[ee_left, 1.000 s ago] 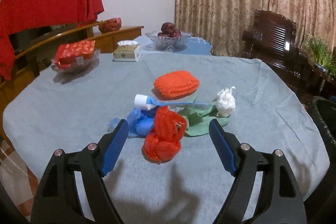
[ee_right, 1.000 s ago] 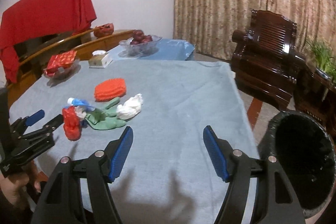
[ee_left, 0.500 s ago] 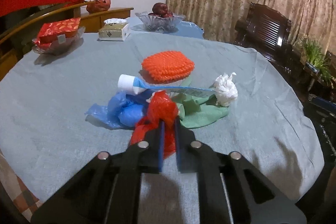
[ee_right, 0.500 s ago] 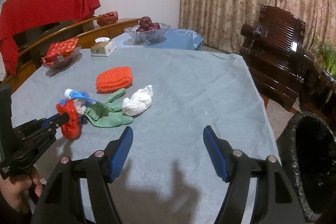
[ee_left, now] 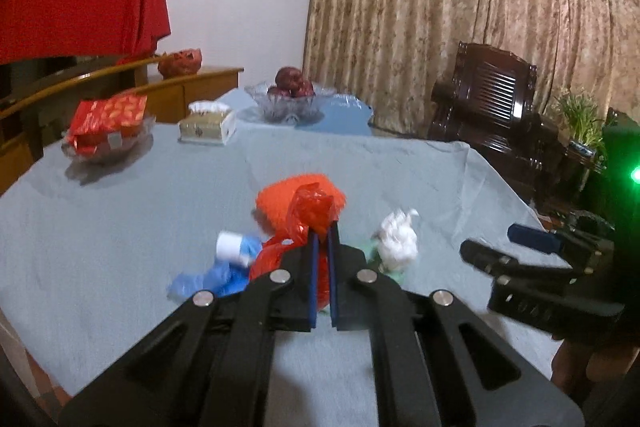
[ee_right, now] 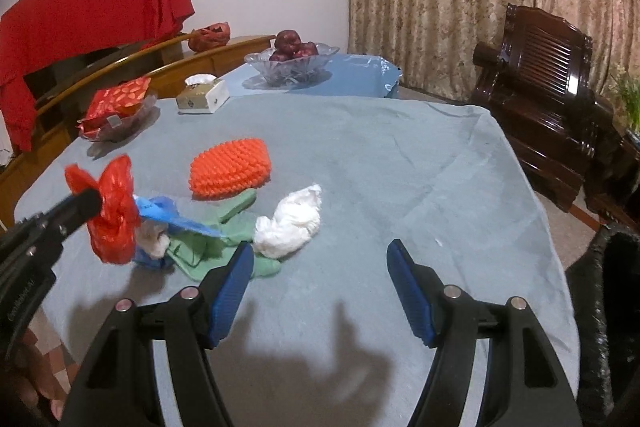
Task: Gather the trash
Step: 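Grasp the red plastic bag with the left tool while the right tool grasps white tissue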
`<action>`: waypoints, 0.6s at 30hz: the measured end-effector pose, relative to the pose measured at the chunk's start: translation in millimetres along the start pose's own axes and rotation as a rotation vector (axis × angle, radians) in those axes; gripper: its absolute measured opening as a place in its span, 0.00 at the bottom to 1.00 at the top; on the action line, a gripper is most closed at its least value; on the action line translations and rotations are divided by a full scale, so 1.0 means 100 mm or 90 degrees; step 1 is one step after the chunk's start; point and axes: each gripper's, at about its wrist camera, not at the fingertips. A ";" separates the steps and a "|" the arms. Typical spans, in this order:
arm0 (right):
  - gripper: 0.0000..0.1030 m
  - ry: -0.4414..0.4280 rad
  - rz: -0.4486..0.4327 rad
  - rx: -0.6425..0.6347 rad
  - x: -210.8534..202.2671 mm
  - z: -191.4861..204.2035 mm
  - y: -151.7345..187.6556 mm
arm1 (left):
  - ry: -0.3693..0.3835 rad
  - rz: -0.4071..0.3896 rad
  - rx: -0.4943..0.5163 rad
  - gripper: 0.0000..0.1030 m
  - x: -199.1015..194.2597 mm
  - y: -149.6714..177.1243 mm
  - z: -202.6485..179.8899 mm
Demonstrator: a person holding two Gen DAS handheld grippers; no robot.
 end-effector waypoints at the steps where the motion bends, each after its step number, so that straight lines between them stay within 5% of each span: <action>1: 0.66 0.002 0.001 0.004 0.04 0.01 -0.01 | -0.002 0.001 -0.002 0.03 0.06 -0.01 0.03; 16: 0.66 0.080 0.036 0.030 0.80 0.33 -0.08 | -0.010 -0.003 -0.035 0.03 0.29 -0.12 0.46; 17: 0.63 0.081 0.051 0.030 0.88 0.34 -0.07 | -0.010 -0.003 -0.036 0.03 0.29 -0.13 0.47; 18: 0.50 0.074 0.069 0.026 0.97 0.35 -0.05 | -0.012 -0.003 -0.038 0.03 0.30 -0.13 0.49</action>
Point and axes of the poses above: each gripper's, at about its wrist camera, not at the fingertips, and x roughly the way its jaws point, z to its left, y to its underside, and after that the axes turned 1 degree about -x, right-handed
